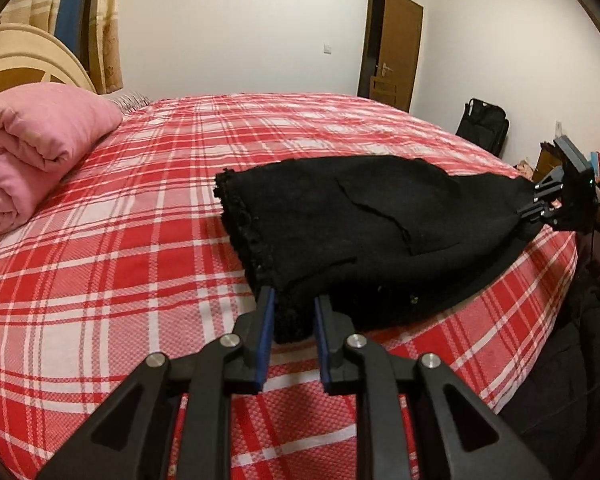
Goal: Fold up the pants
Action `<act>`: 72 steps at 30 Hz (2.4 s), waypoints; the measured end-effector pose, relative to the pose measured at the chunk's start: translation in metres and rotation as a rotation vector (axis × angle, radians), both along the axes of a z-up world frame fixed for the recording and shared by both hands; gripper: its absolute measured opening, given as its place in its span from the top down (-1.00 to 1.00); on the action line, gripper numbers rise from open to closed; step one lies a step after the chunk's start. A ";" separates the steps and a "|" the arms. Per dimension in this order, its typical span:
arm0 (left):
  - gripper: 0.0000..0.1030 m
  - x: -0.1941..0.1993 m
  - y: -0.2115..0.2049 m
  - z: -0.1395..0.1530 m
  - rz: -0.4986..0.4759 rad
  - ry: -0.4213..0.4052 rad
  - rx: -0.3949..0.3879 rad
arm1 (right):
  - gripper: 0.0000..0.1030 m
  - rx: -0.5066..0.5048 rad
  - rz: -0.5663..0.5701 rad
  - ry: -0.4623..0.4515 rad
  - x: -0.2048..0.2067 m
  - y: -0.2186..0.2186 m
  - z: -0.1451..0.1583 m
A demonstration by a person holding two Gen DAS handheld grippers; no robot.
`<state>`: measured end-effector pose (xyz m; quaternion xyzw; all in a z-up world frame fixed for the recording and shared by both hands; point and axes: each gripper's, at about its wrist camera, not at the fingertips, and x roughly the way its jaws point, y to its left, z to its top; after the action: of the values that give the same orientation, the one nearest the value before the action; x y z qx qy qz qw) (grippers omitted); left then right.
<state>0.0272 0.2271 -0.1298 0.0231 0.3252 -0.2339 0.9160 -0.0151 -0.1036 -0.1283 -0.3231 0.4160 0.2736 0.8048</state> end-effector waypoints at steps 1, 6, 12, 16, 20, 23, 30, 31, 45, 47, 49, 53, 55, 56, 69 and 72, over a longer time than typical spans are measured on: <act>0.61 0.001 0.000 -0.002 0.002 0.006 0.000 | 0.96 -0.007 0.003 0.008 0.000 0.000 -0.005; 0.78 0.001 0.005 -0.009 0.018 0.030 0.001 | 0.96 0.007 -0.003 0.019 0.001 -0.001 -0.007; 0.81 -0.008 0.034 0.002 0.110 0.013 -0.050 | 0.96 0.029 0.013 0.026 -0.009 -0.001 0.005; 0.77 -0.008 0.031 0.009 0.138 0.006 -0.061 | 0.95 0.020 0.008 0.046 -0.008 -0.001 -0.014; -0.10 -0.004 0.008 0.033 0.111 -0.064 -0.091 | 0.90 0.029 -0.003 0.044 -0.010 -0.002 -0.015; -0.35 0.008 -0.018 0.045 0.077 -0.106 -0.110 | 0.90 0.019 -0.009 0.033 -0.009 0.000 -0.012; -0.35 0.039 -0.065 0.011 0.009 0.010 -0.044 | 0.87 0.109 -0.087 0.019 -0.001 -0.008 -0.001; -0.35 0.037 -0.066 0.003 0.013 0.039 -0.023 | 0.87 0.106 -0.085 0.031 -0.003 -0.008 -0.005; -0.57 0.025 -0.145 0.050 -0.078 -0.039 0.085 | 0.63 0.359 -0.405 0.001 -0.007 -0.120 0.029; -0.57 0.030 -0.182 0.055 -0.148 -0.050 0.102 | 0.62 0.425 -0.539 -0.014 -0.012 -0.171 0.039; -0.57 0.033 -0.231 0.055 -0.223 -0.055 0.140 | 0.62 0.481 -0.679 -0.043 -0.022 -0.218 0.047; -0.58 0.028 -0.309 0.054 -0.389 -0.062 0.153 | 0.49 0.583 -0.988 -0.135 -0.054 -0.316 0.062; -0.63 0.019 -0.340 0.052 -0.467 -0.064 0.153 | 0.21 0.657 -1.121 -0.178 -0.073 -0.359 0.067; -0.63 0.015 -0.354 0.050 -0.500 -0.067 0.158 | 0.08 0.695 -1.172 -0.197 -0.081 -0.375 0.069; 0.08 0.006 -0.440 0.011 -0.621 0.035 0.280 | 0.06 0.924 -1.417 -0.165 -0.100 -0.459 0.028; 0.08 0.009 -0.450 0.006 -0.637 0.046 0.302 | 0.06 0.944 -1.426 -0.164 -0.096 -0.463 0.022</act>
<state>0.0364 -0.2230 -0.1238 0.2533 0.3532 -0.4577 0.7756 -0.1111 -0.5667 -0.1066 0.3654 0.3027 -0.1777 0.8621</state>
